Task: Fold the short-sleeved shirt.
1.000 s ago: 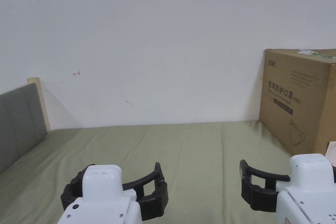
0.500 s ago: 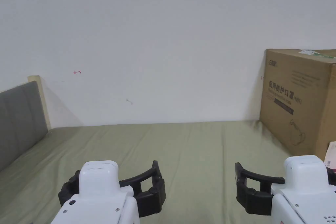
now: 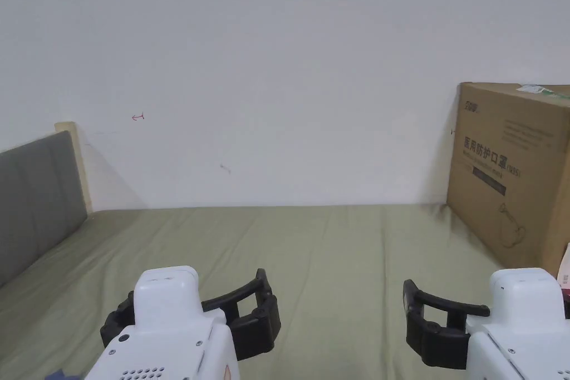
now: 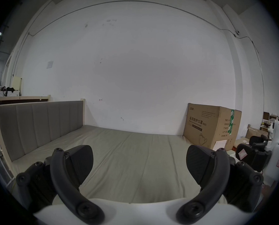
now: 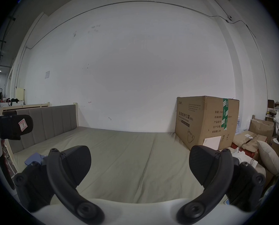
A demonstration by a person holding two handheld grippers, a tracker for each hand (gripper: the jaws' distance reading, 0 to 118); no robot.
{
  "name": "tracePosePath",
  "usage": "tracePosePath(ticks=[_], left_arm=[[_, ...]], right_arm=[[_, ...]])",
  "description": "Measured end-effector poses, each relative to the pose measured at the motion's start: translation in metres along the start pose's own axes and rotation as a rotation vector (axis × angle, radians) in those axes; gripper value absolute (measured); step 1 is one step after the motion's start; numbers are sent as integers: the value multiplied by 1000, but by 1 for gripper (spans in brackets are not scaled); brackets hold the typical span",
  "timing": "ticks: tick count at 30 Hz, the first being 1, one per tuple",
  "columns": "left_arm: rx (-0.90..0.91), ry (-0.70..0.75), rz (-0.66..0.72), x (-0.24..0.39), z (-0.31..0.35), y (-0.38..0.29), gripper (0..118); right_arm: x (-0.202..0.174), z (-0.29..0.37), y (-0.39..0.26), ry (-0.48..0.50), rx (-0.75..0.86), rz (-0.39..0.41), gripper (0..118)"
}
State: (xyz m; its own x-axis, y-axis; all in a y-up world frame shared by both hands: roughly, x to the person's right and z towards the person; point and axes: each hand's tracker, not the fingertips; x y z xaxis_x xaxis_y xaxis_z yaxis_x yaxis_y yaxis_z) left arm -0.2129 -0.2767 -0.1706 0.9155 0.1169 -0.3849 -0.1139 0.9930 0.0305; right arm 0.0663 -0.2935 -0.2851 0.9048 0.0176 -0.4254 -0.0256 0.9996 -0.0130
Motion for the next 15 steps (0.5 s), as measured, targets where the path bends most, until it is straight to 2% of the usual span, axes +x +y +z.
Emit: tracePosePath(ticks=[5,15], left_arm=[[-18,-1,41,-5,-1,-3,115],[-31,33,-41,11,2,-5,115]], right_arm=[[2,2,1,-4,1,-6,118],[2,3,0,-1,-5,-20,118]])
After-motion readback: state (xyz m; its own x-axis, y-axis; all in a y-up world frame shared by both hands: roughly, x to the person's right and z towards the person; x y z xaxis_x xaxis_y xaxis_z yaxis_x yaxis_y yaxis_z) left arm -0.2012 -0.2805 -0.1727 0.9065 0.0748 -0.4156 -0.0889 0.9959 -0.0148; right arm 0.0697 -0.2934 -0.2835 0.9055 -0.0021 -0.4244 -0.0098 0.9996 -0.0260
